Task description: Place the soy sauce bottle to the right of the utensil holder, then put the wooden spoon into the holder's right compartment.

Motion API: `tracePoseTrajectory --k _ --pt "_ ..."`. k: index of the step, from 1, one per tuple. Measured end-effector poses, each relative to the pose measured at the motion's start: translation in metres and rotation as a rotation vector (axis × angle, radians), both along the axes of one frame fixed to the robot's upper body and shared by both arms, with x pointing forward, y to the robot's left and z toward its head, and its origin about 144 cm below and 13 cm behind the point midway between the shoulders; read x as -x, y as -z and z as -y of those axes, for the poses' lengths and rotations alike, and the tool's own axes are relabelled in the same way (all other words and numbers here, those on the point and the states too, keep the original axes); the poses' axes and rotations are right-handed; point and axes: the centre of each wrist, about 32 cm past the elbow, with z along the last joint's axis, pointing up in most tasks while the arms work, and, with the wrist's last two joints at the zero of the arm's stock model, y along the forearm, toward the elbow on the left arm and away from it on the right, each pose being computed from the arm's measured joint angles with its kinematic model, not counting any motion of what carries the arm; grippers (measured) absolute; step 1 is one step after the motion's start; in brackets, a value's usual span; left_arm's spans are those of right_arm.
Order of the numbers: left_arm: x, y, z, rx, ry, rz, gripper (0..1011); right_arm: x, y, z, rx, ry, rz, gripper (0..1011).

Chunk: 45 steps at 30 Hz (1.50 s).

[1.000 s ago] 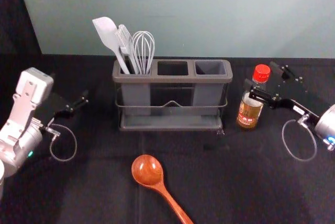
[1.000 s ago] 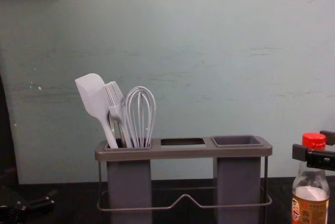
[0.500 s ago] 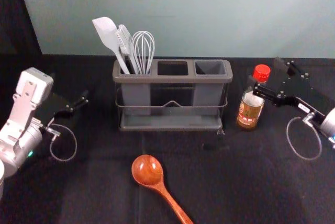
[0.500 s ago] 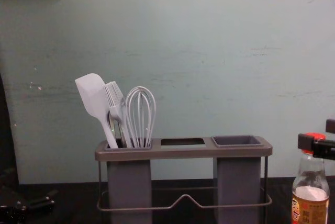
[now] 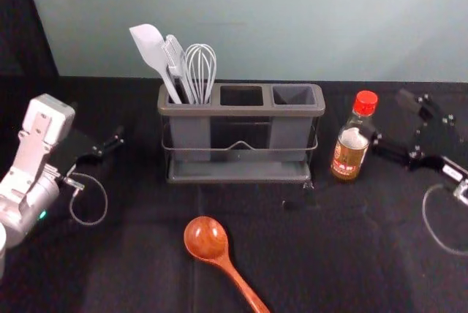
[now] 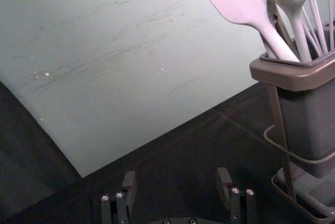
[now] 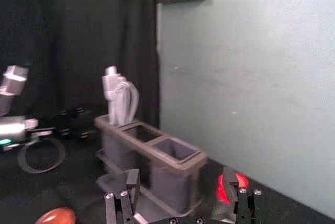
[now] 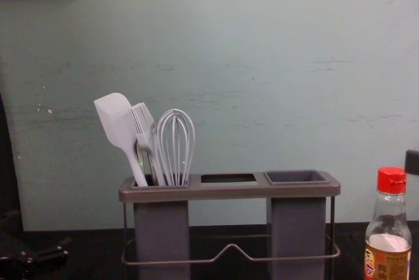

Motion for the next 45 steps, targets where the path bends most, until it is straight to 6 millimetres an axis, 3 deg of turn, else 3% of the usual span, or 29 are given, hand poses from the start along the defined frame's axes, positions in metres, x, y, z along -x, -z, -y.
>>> tracePoseTrajectory --k 7,17,26,34,40,45 --pt "0.0 0.0 0.0 0.0 0.0 0.0 1005 0.031 -0.003 -0.015 0.027 -0.132 -0.065 1004" --pt "0.0 0.0 0.0 0.0 0.0 0.0 1005 0.046 -0.005 -0.039 0.128 -0.265 -0.193 1004" --pt "0.0 0.0 0.0 0.0 0.0 0.0 1005 0.038 -0.011 -0.077 0.255 -0.328 -0.299 1004" --pt "0.0 0.0 0.0 0.0 0.0 0.0 1005 0.018 -0.018 -0.123 0.384 -0.375 -0.388 1004" --pt "0.0 0.0 0.0 0.0 0.0 0.0 1005 0.001 -0.013 -0.158 0.449 -0.352 -0.47 1004" --pt "0.0 0.0 0.0 0.0 0.0 0.0 1005 -0.006 -0.009 -0.172 0.489 -0.323 -0.49 1004"
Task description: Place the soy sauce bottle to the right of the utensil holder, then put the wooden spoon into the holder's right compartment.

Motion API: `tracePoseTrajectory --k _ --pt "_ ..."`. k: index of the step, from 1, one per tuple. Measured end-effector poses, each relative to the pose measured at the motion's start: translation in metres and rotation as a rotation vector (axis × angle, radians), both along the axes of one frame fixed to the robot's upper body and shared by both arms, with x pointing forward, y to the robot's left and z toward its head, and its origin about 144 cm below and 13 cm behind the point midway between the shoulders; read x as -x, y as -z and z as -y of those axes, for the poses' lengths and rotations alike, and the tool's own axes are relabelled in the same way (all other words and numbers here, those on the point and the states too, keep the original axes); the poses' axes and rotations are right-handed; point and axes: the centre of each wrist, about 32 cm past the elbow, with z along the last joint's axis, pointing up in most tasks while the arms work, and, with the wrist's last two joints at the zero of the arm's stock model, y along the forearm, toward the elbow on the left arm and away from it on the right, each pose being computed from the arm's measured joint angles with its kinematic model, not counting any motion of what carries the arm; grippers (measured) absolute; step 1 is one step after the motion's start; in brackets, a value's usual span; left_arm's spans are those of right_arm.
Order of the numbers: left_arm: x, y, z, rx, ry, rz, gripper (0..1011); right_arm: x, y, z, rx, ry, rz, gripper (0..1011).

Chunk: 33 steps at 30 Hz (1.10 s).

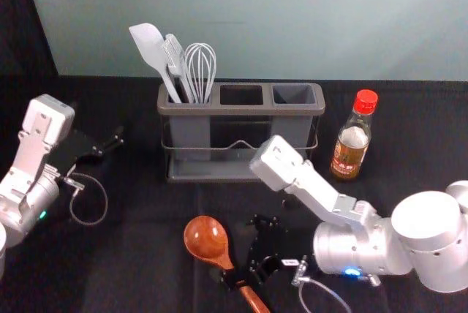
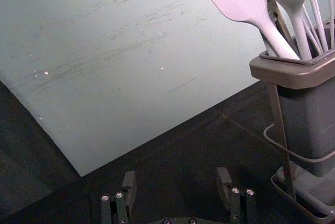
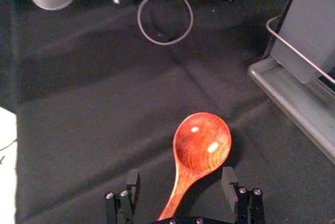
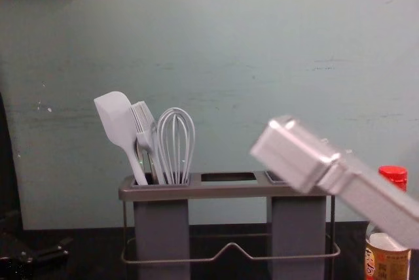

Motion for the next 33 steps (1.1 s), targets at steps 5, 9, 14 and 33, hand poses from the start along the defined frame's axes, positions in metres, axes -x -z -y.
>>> tracePoseTrajectory --k 5,9,14,33 --pt "0.0 0.0 0.0 0.0 0.0 0.0 1005 -0.005 0.003 -0.012 0.038 0.018 0.008 1004" --pt "0.0 0.0 0.0 0.0 0.0 0.0 1005 -0.007 0.005 -0.019 0.051 0.026 0.011 1004" --pt "0.0 0.0 0.0 0.0 0.0 0.0 1005 -0.009 0.008 -0.027 0.069 0.033 0.016 1004" --pt "0.0 0.0 0.0 0.0 0.0 0.0 1005 -0.013 0.004 -0.053 0.122 0.051 0.053 1004"
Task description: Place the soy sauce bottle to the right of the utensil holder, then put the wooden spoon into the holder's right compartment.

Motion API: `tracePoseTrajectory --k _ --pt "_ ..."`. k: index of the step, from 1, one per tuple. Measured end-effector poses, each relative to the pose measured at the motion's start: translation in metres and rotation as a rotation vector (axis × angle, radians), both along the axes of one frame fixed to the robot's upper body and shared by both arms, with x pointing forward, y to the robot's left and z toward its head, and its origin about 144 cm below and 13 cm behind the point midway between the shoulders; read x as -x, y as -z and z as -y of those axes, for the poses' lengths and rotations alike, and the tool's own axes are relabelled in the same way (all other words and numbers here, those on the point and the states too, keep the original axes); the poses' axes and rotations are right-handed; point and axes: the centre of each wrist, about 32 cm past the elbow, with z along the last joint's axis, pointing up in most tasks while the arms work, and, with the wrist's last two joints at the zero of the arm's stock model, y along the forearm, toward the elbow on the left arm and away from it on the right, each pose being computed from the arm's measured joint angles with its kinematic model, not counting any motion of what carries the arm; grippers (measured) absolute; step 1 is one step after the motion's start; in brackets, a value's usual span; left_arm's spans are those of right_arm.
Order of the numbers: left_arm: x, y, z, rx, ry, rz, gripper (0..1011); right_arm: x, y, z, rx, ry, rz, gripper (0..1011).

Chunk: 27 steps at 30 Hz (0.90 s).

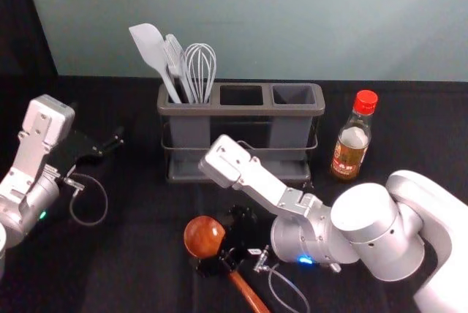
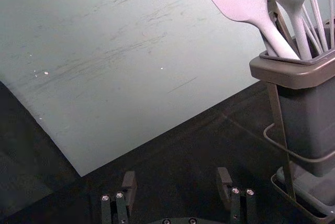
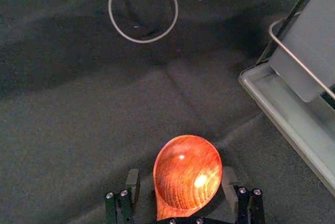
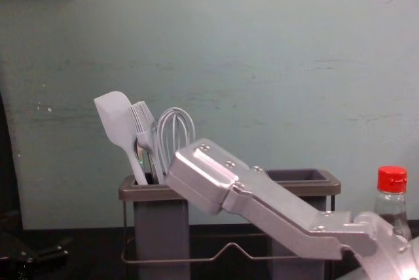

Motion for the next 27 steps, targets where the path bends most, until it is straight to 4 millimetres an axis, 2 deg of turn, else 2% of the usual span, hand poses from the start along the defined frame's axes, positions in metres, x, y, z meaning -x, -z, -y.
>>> tracePoseTrajectory --k 27 --pt "0.0 0.0 0.0 0.0 0.0 0.0 1005 -0.005 0.007 -0.019 0.018 0.037 -0.001 1004"
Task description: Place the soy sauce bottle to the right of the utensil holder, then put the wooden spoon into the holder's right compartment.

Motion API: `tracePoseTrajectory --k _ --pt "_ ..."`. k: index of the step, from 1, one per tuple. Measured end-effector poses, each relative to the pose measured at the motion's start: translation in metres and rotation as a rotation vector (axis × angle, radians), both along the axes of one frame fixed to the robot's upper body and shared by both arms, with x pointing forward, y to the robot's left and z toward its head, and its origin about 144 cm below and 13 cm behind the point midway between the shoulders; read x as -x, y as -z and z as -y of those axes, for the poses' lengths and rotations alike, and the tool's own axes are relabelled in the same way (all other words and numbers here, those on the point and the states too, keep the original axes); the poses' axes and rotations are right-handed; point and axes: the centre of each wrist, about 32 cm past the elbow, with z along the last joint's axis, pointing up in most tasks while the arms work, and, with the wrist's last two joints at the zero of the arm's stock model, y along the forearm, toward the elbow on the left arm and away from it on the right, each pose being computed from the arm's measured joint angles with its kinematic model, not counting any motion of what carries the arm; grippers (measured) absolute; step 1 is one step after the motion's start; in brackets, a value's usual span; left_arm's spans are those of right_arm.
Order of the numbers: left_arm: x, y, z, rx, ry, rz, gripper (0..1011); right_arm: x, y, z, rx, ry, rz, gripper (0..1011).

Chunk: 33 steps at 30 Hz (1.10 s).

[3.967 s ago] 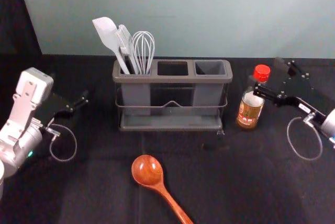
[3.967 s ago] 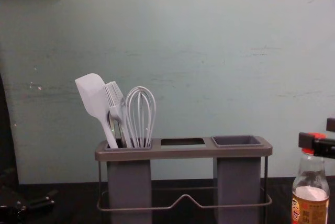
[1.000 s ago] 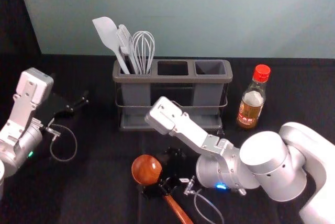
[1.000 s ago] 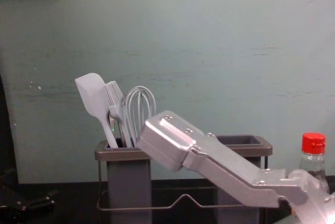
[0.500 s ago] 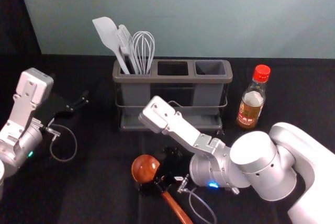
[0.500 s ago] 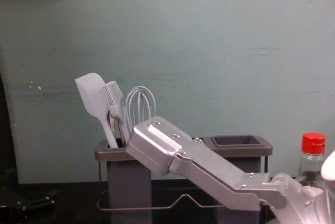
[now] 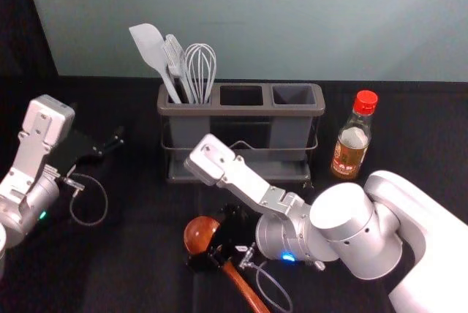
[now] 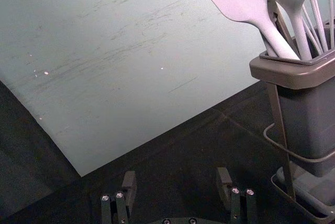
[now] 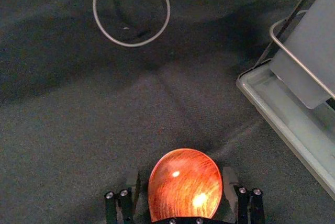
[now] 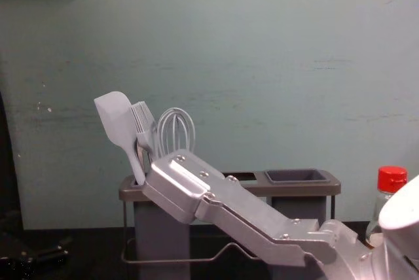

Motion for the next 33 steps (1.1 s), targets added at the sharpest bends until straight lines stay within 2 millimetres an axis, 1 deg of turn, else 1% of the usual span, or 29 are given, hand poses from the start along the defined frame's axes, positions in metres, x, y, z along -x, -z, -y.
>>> tracePoseTrajectory --k 33 --pt "0.0 0.0 0.0 0.0 0.0 0.0 1005 -0.0024 0.0057 -0.0024 0.012 0.01 0.002 1004"
